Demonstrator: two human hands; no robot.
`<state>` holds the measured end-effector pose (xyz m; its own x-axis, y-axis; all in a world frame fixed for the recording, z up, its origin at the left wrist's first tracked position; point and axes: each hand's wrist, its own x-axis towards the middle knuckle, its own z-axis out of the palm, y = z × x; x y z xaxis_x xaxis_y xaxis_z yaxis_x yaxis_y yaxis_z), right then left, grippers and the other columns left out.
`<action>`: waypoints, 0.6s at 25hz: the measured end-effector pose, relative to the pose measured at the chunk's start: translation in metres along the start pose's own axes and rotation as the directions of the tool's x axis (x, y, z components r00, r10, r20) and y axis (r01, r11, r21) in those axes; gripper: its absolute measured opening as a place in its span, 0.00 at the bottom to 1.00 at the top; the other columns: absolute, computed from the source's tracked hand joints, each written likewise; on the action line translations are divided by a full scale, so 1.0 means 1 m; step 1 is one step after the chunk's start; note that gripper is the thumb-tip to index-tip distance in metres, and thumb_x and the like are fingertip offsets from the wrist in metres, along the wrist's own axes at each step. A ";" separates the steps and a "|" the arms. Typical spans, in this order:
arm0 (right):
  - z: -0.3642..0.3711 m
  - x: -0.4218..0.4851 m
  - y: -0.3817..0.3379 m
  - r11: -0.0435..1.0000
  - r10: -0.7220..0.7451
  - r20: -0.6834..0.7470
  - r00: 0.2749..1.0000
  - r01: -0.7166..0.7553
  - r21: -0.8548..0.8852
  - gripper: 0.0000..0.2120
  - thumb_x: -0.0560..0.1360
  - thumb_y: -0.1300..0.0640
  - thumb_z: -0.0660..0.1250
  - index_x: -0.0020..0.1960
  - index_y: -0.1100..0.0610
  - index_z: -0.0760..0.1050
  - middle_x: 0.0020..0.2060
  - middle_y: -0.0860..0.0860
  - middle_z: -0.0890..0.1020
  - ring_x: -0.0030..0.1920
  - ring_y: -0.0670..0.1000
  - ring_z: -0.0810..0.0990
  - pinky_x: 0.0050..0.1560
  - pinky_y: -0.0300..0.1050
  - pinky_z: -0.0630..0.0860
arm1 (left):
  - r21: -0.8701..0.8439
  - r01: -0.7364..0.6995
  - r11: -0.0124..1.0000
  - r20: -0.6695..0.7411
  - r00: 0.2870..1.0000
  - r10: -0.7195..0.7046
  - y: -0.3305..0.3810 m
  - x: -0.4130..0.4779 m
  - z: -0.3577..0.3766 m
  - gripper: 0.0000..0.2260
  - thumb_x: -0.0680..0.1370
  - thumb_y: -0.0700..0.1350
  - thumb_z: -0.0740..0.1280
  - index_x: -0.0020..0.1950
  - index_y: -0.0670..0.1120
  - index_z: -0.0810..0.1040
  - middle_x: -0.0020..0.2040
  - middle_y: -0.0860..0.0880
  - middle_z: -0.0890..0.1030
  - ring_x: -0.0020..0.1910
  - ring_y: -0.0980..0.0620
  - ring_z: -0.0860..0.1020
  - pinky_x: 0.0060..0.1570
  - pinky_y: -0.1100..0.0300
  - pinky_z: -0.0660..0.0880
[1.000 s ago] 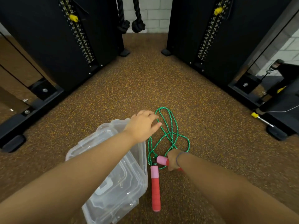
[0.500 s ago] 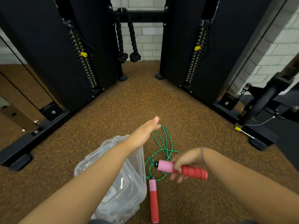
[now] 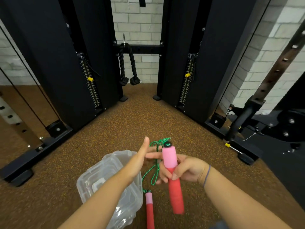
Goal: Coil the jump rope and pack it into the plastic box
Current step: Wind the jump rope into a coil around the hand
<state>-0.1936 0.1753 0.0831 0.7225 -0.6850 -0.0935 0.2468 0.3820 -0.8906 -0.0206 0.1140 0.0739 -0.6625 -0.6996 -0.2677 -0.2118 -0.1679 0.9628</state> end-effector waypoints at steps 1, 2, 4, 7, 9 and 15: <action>0.009 0.000 -0.002 0.999 -0.034 0.001 0.999 0.034 0.012 0.35 0.62 0.72 0.64 0.69 0.63 0.67 0.33 0.50 0.78 0.39 0.51 0.78 0.59 0.57 0.72 | -0.037 -0.012 0.999 -0.002 1.000 0.012 0.003 -0.005 0.003 0.41 0.70 0.72 0.38 0.58 0.47 0.79 0.52 0.48 0.84 0.52 0.53 0.81 0.53 0.63 0.75; 0.016 0.000 -0.001 0.998 -0.065 -0.003 0.998 0.065 0.008 0.30 0.62 0.69 0.68 0.65 0.66 0.70 0.33 0.51 0.79 0.38 0.51 0.77 0.58 0.57 0.73 | -0.063 -0.025 0.998 0.004 1.000 0.025 0.006 -0.009 0.007 0.43 0.69 0.70 0.36 0.57 0.44 0.79 0.49 0.48 0.84 0.48 0.55 0.82 0.47 0.66 0.75; 0.029 0.002 -0.001 0.991 -0.123 -0.044 0.991 0.125 0.044 0.32 0.63 0.66 0.72 0.64 0.73 0.66 0.34 0.51 0.80 0.39 0.51 0.79 0.55 0.55 0.76 | -0.093 -0.052 0.994 0.009 0.999 0.053 0.006 -0.012 0.012 0.44 0.69 0.68 0.35 0.54 0.40 0.79 0.41 0.49 0.85 0.39 0.57 0.82 0.39 0.69 0.74; 0.043 0.004 -0.005 0.950 -0.253 -0.103 0.962 0.267 0.164 0.37 0.68 0.64 0.70 0.71 0.72 0.57 0.42 0.51 0.83 0.46 0.52 0.82 0.50 0.48 0.80 | -0.149 -0.082 0.986 0.012 0.996 0.085 0.006 -0.019 0.018 0.39 0.71 0.69 0.35 0.37 0.51 0.81 0.25 0.53 0.77 0.26 0.56 0.77 0.33 0.66 0.73; 0.046 0.004 -0.004 0.918 -0.304 -0.165 0.938 0.335 0.211 0.30 0.69 0.60 0.71 0.70 0.62 0.68 0.48 0.52 0.85 0.50 0.52 0.83 0.46 0.44 0.80 | -0.134 -0.077 0.988 -0.027 0.997 0.074 0.009 -0.022 0.025 0.36 0.72 0.69 0.37 0.37 0.52 0.81 0.26 0.54 0.75 0.28 0.56 0.76 0.38 0.63 0.74; 0.059 0.007 -0.021 0.816 -0.441 -0.286 0.851 0.513 0.266 0.31 0.67 0.55 0.74 0.68 0.60 0.72 0.75 0.56 0.63 0.75 0.58 0.58 0.73 0.60 0.57 | -0.064 0.008 0.998 -0.116 0.993 -0.015 0.007 -0.028 0.030 0.37 0.68 0.75 0.48 0.65 0.53 0.73 0.62 0.44 0.76 0.61 0.47 0.74 0.63 0.51 0.72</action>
<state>-0.1553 0.1990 0.1276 0.3213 -0.9285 0.1861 0.7438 0.1258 -0.6564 -0.0252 0.1527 0.0872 -0.5714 -0.7727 -0.2765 -0.1704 -0.2178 0.9610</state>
